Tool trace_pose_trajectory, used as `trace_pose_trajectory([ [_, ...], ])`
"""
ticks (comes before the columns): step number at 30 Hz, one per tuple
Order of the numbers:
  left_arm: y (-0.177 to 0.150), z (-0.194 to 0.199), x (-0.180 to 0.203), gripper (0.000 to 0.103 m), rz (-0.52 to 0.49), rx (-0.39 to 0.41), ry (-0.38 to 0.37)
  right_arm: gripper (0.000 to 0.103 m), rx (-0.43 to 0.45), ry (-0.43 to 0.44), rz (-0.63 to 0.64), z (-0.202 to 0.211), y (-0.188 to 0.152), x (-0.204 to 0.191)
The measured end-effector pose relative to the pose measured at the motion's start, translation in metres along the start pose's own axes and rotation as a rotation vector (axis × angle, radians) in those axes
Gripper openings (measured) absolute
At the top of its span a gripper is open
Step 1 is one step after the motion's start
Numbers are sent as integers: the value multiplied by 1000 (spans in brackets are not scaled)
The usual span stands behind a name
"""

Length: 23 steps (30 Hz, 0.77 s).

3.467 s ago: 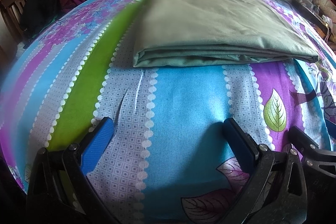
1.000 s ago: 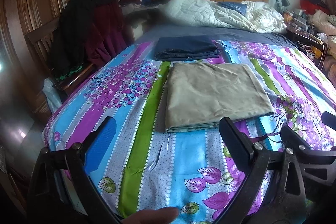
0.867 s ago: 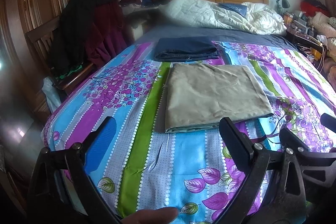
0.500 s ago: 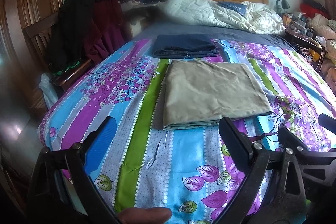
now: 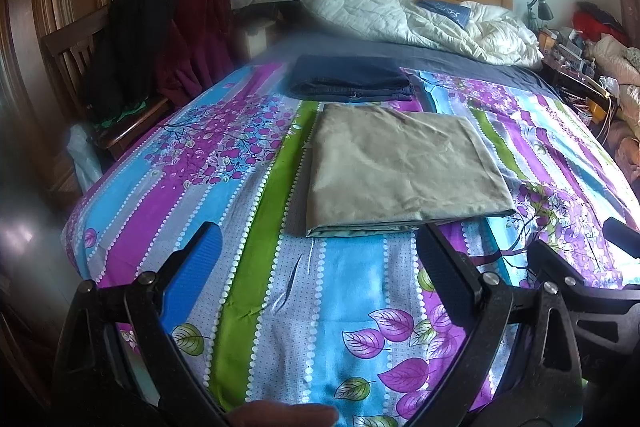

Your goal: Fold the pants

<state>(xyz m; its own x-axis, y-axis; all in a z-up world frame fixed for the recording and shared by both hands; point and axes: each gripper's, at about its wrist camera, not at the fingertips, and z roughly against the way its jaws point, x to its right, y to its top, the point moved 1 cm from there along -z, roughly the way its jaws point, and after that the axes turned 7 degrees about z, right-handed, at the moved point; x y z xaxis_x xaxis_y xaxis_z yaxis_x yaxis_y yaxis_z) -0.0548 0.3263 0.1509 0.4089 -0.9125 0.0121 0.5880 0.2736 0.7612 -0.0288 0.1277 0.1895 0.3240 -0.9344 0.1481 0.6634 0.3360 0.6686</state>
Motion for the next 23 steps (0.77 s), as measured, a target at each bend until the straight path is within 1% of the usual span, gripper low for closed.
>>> trace_pose_trajectory([
  [8, -2, -1, 2, 97, -1, -13, -8, 103, 8, -21, -6, 1, 0, 3],
  [11, -4, -2, 2, 97, 12, -12, -23, 103, 50, -58, -9, 7, -1, 2],
  [15, -6, 1, 3, 98, 0, 28, -8, 103, 86, -94, 8, 11, -2, 0],
  [18, -6, 1, 3, 98, -7, 36, 0, 103, 85, -102, 16, 11, -3, 0],
  [23, -6, 0, 2, 98, -2, 33, -2, 103, 71, -92, 12, 9, -4, 0],
])
